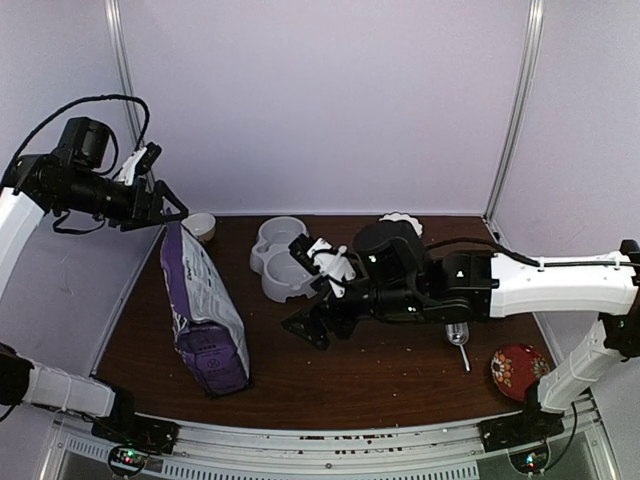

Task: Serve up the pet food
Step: Place the pet food bag at the center of the board, then move the pet food bag to the corner of the board.

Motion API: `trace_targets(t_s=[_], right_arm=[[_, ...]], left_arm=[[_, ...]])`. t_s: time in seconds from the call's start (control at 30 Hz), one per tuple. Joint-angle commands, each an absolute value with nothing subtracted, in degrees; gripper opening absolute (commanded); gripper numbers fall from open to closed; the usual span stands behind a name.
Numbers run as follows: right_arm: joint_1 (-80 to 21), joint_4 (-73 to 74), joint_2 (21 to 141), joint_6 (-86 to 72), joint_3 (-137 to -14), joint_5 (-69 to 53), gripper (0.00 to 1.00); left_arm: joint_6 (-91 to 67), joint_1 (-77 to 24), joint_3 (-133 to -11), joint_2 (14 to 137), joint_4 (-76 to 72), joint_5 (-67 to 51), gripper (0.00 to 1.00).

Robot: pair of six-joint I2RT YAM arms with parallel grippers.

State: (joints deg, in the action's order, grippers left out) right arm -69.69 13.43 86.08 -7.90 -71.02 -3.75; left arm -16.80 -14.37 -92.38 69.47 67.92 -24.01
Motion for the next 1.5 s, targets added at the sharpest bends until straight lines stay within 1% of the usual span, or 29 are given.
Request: trace_targets(t_s=[0.0,0.2,0.3,0.43,0.6,0.8,0.93,1.07,1.13,1.27,1.37,1.47], right_arm=[[-71.8,15.5,87.0,-8.7,-75.6,-0.1,1.00],[-74.6,13.2,89.2,-9.1,-79.1,3.7,1.00],[-76.6,9.7,91.3,-10.2,-79.2,6.8,1.00],[-80.6,4.1,94.4,-10.7,-79.3,11.0,1.00],[-83.7,-2.1,98.5,-13.5,-80.8,14.2,1.00],[-86.6,-5.3,102.8,-14.0,-85.6,19.9,0.96],[-86.9,-4.3,106.1,-13.7,-90.3,21.5,0.90],[-87.3,0.2,110.6,-12.5,-97.8,23.0,0.82],[-87.3,2.1,112.7,-12.5,-100.8,23.4,0.77],[-87.3,3.9,115.3,-12.7,-103.8,23.9,0.62],[-87.4,5.8,117.0,-12.3,-105.7,24.2,0.56],[-87.4,7.0,118.1,-11.4,-106.7,25.1,0.47]], left_arm=[[-15.7,-14.6,-92.4,65.2,62.1,-13.3,0.97],[-15.2,-14.5,-88.5,58.8,57.8,1.8,0.98],[-15.2,-14.5,-83.0,54.3,51.5,11.8,0.98],[-15.4,-14.5,-74.1,48.7,44.0,19.9,0.98],[-17.0,-14.5,-67.3,44.5,39.9,23.8,0.98],[-16.0,-14.5,-61.4,41.4,35.0,26.6,0.98],[-15.5,-14.4,-59.6,40.7,34.6,27.2,0.98],[-15.2,-14.4,-58.7,40.1,34.7,28.4,0.98],[-15.7,-14.4,-58.5,39.7,34.7,28.0,0.98],[-16.3,-14.4,-58.5,39.8,34.6,26.4,0.98],[-16.1,-14.4,-58.6,40.2,34.6,26.4,0.98],[-16.2,-14.4,-58.5,40.1,34.7,26.5,0.98]])
